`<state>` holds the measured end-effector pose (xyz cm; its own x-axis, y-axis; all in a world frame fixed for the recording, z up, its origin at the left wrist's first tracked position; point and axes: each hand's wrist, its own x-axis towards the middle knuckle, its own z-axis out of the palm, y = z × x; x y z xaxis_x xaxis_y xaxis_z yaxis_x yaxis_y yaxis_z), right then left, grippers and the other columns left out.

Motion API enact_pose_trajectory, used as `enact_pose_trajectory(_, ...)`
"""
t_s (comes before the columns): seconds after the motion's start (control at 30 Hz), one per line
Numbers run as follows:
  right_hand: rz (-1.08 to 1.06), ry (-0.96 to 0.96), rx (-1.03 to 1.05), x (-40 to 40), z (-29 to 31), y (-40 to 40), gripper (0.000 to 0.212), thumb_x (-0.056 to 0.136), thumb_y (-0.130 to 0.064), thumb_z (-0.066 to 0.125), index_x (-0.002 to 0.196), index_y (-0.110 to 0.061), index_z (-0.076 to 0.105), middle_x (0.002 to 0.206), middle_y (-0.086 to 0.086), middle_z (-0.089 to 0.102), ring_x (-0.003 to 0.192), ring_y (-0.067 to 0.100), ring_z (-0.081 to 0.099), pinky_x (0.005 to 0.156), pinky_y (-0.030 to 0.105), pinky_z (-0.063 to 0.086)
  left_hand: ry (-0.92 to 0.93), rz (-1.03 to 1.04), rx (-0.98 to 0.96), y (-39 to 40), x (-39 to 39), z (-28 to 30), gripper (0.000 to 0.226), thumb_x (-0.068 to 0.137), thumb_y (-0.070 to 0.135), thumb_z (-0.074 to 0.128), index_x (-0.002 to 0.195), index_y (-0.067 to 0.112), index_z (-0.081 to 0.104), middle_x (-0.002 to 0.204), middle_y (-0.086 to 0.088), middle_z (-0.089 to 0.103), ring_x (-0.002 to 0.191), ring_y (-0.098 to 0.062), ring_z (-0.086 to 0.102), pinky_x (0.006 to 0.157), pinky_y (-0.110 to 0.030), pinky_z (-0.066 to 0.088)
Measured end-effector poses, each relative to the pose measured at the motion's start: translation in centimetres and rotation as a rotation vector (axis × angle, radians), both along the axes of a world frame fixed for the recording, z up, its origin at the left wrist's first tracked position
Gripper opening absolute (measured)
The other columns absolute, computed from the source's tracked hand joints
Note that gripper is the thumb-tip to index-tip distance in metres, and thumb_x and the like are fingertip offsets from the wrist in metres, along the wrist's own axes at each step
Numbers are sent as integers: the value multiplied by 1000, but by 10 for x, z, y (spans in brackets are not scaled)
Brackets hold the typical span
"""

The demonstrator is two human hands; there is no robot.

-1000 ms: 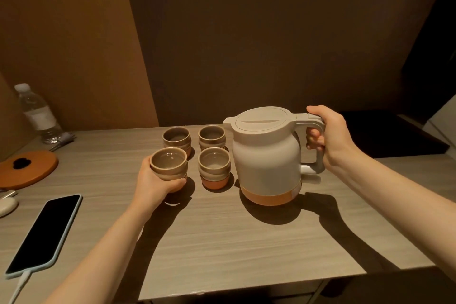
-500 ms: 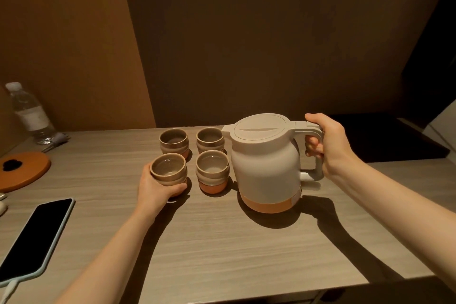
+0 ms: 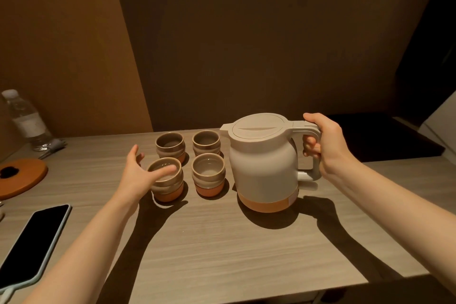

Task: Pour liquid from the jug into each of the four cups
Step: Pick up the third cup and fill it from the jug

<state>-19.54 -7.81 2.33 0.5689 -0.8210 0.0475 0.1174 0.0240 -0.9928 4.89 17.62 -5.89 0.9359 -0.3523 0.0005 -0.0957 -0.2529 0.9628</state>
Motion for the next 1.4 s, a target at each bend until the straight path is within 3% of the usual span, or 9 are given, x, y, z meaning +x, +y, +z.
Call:
enact_pose_trajectory(0.23, -23, -8, -1, -2, 5, -10, 44, 91, -33, 56, 51, -14, 53, 40, -3, 40, 40, 12, 35, 40, 21, 29, -196, -53, 4, -46, 0, 32, 83, 74, 26, 80, 143, 17, 35, 143, -4, 47, 129, -23, 45, 104, -38, 39)
enact_pose_trajectory(0.47, -20, -14, 5, -2, 8, -24, 45, 91, -33, 56, 51, -13, 50, 39, -2, 39, 37, 12, 33, 39, 21, 29, -197, -183, 326, -110, 12, 24, 81, 75, 27, 80, 142, 14, 37, 141, -9, 48, 124, -28, 50, 94, -40, 47)
enact_pose_trajectory(0.57, -18, -18, 8, 1, 8, -30, 47, 91, -33, 56, 49, -14, 51, 39, -2, 39, 37, 11, 34, 39, 21, 29, -145, -217, 405, -130, 15, 20, 75, 74, 23, 81, 136, 9, 41, 129, -11, 56, 103, -22, 58, 77, -31, 50)
enact_pose_trajectory(0.63, -18, -27, 18, 2, 5, -34, 49, 91, -32, 56, 46, -16, 52, 39, -3, 40, 36, 10, 35, 39, 20, 30, -129, -219, 439, -139, 17, 17, 69, 74, 21, 81, 131, 9, 44, 123, -12, 58, 99, -22, 58, 79, -33, 51)
enact_pose_trajectory(0.77, -8, -31, 44, 5, -2, -42, 49, 93, -31, 56, 48, -14, 53, 39, -3, 42, 35, 8, 37, 39, 18, 31, -126, -184, 476, -151, 25, 11, 92, 71, 20, 83, 144, 8, 27, 129, -15, 52, 112, -29, 55, 84, -37, 49)
enact_pose_trajectory(0.9, -2, -20, 48, 6, -9, -49, 47, 93, -32, 56, 51, -12, 54, 40, -2, 42, 36, 10, 38, 39, 19, 31, -68, -219, 518, -157, 33, 11, 106, 68, 19, 85, 148, 11, 15, 130, -16, 49, 112, -32, 55, 86, -40, 51)
enact_pose_trajectory(1.13, -4, -11, 65, 5, -16, -55, 42, 94, -30, 56, 57, -10, 59, 40, -2, 43, 35, 9, 38, 39, 19, 31, -39, -188, 540, -161, 40, 6, 82, 64, 22, 88, 127, 9, 36, 106, -9, 53, 84, -20, 54, 64, -31, 48)
enact_pose_trajectory(1.27, -15, -16, 57, 3, -15, -54, 42, 93, -30, 56, 55, -11, 59, 40, -2, 43, 36, 9, 38, 42, 21, 31, -72, -153, 509, -158, 38, 5, 81, 59, 24, 90, 121, 10, 40, 109, -11, 55, 91, -23, 55, 72, -35, 51)
enact_pose_trajectory(1.4, -24, -18, 43, 0, -10, -51, 46, 93, -31, 57, 50, -14, 57, 40, -2, 42, 37, 10, 38, 39, 19, 31, -103, -151, 367, -154, 33, 12, 88, 62, 20, 89, 131, 10, 36, 121, -12, 53, 101, -25, 53, 78, -34, 48)
